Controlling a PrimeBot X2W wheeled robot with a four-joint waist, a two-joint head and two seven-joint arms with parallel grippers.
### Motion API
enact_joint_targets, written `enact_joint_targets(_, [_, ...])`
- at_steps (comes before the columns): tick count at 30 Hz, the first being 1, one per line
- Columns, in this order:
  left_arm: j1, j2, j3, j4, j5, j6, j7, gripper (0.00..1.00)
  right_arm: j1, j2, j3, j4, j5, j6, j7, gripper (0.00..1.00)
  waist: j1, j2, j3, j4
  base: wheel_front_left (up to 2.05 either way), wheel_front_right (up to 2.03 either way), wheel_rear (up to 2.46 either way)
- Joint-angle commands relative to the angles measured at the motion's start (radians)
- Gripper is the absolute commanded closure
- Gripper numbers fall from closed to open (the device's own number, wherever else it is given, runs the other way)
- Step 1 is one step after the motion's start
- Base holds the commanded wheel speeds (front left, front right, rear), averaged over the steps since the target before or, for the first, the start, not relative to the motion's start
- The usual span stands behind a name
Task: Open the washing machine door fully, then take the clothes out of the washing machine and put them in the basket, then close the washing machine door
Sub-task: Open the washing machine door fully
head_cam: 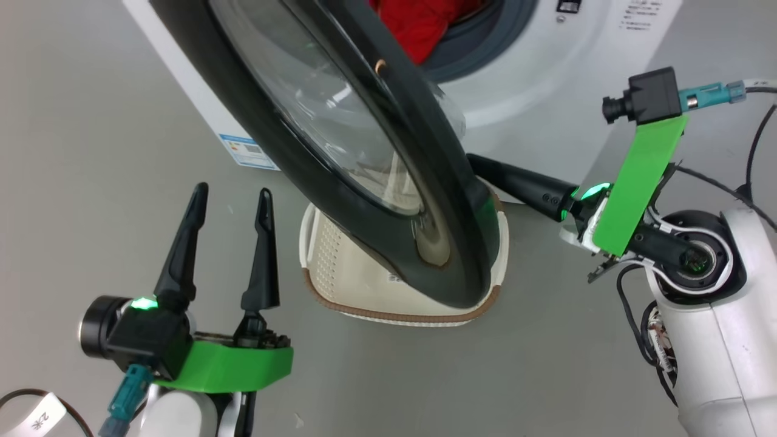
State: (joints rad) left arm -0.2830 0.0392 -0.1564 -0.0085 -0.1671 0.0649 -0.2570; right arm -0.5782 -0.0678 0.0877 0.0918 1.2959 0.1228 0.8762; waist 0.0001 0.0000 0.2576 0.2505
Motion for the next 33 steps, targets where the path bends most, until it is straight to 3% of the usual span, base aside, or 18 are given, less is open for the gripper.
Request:
enact_joint_targets(1, [0.009, 0.014, 0.034, -0.031, 0.001, 0.01, -0.005, 0.0, 0.006, 0.018, 0.029, -0.039, 0.007, 0.008, 0.007, 1.0, 0.0, 0.0, -0.018, 0.024, 0.0, 0.0, 0.0])
enact_joint_targets(33, [0.075, 0.015, 0.021, -0.054, -0.031, 0.042, -0.005, 0.0, 0.114, 0.018, 0.144, -0.099, 0.055, 0.008, 0.014, 1.0, 0.0, 0.0, -0.08, 0.216, 0.0, 0.0, 0.0])
